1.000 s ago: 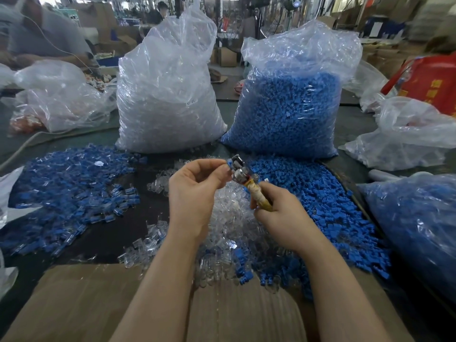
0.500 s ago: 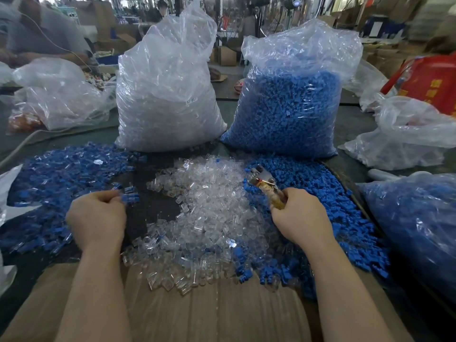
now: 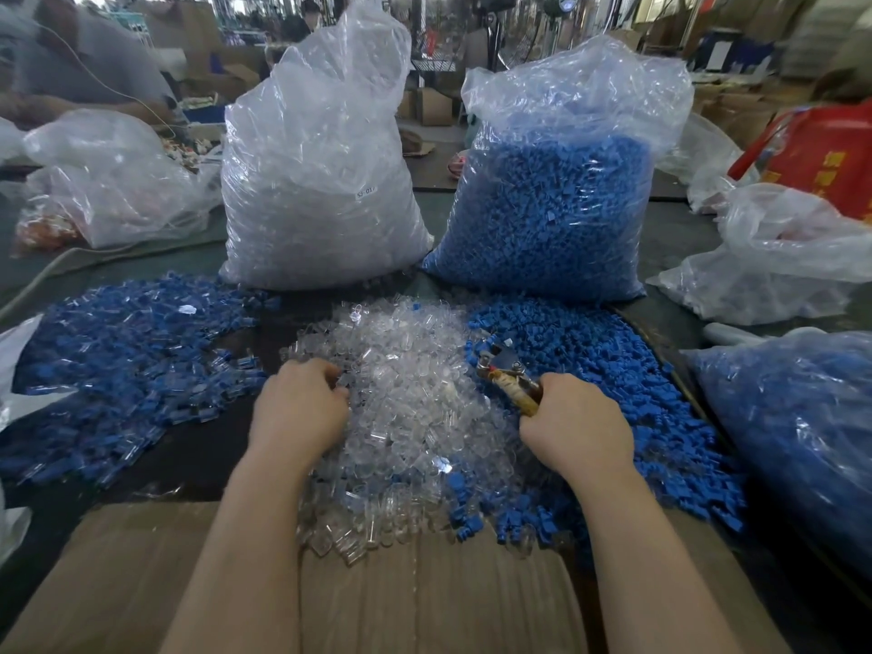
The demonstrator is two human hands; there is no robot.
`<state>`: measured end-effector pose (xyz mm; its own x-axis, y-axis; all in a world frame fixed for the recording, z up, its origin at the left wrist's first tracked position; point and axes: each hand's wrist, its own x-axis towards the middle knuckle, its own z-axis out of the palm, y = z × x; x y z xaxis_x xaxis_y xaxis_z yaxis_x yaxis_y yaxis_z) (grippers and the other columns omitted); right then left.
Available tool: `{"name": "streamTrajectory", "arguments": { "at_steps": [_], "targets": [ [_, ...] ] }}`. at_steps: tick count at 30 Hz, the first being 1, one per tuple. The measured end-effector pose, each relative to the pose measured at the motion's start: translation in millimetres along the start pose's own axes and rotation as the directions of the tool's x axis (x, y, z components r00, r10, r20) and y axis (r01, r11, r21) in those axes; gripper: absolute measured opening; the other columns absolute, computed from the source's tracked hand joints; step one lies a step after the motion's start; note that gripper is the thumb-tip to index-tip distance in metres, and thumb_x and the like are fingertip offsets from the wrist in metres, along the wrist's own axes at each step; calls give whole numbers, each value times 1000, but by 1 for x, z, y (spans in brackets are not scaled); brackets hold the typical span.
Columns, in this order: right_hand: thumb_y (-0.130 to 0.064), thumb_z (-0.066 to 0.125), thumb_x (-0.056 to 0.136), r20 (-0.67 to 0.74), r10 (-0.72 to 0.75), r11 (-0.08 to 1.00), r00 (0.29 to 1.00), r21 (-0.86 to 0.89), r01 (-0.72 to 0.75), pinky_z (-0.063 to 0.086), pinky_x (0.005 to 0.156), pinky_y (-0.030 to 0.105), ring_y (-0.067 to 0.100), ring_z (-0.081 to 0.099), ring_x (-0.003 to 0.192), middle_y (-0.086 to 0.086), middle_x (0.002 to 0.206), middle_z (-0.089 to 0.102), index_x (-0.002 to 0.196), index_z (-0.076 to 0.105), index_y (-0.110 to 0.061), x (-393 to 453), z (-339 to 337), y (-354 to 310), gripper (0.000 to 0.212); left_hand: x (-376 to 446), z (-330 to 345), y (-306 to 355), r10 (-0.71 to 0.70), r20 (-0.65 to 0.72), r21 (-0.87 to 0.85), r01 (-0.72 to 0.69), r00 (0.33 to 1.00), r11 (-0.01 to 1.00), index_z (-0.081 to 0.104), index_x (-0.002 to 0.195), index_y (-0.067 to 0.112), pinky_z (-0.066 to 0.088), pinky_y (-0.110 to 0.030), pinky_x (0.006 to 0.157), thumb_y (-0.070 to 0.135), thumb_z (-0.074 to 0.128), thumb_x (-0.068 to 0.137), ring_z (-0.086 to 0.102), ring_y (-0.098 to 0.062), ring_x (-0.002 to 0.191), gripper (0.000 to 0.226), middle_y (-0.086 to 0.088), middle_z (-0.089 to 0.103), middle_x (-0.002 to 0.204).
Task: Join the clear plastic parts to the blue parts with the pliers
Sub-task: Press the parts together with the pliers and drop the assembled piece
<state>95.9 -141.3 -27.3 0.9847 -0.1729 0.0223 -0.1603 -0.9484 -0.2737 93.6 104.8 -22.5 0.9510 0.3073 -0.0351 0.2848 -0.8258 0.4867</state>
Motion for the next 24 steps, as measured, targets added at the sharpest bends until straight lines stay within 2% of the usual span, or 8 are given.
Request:
{"name": "streamTrajectory", "arguments": {
  "at_steps": [3,7,9,14,18,20,22,24],
  "targets": [
    [-25,62,83,9,8,1000,1000,-18,-7,26,46,26,15,45,57,-2,72,50,71,39,-24,1,0,0,26,6,6,0,57,85,72,-64,995,995,55,137,19,43,-40,101,21,49,101,52,-31,120,37,-12,50,136],
    [-29,64,84,-1,19,999,1000,-29,-19,25,45,26,14,42,56,-3,72,47,71,38,-24,1,1,0,29,6,4,-5,53,66,-27,-51,996,998,64,115,26,48,-33,84,21,60,95,60,-19,100,20,-1,63,116],
    [-32,63,85,0,27,999,1000,-27,-27,26,45,27,14,40,56,-3,72,47,74,41,-23,1,1,0,26,7,4,-7,57,54,-67,-53,997,996,60,104,30,45,-30,79,21,63,94,57,-15,93,14,3,63,108],
    [-35,60,89,-57,30,1000,998,5,-30,24,46,27,13,36,54,-4,70,42,85,46,-20,0,2,0,21,10,8,-8,113,83,-101,-105,990,989,61,123,28,39,-24,82,16,61,95,52,-8,93,31,8,61,112],
    [-34,59,90,-116,28,999,993,40,-24,25,46,28,17,38,56,-3,68,42,83,44,-19,1,2,0,22,11,7,-11,94,42,-133,-87,995,987,61,96,35,43,-25,70,19,68,90,57,-3,79,19,15,62,94],
    [-34,58,91,-129,32,996,991,85,-21,28,48,30,20,43,59,-2,69,46,83,47,-18,2,3,1,20,12,8,-11,82,17,-138,-79,996,987,57,86,37,41,-23,64,19,70,89,55,-1,78,22,15,61,89],
    [-36,58,92,-128,35,989,991,148,-16,31,51,31,23,48,64,-2,71,51,84,51,-19,3,2,1,20,12,9,-11,87,10,-144,-85,996,986,61,91,34,40,-22,64,19,69,89,53,0,78,17,17,58,86],
    [-38,59,91,-135,29,981,990,196,-2,33,51,32,19,49,62,-2,71,54,80,50,-21,5,2,1,22,12,10,-10,101,35,-145,-95,994,985,65,107,29,43,-25,74,18,66,92,56,-5,83,19,15,59,90]
  ]
}}
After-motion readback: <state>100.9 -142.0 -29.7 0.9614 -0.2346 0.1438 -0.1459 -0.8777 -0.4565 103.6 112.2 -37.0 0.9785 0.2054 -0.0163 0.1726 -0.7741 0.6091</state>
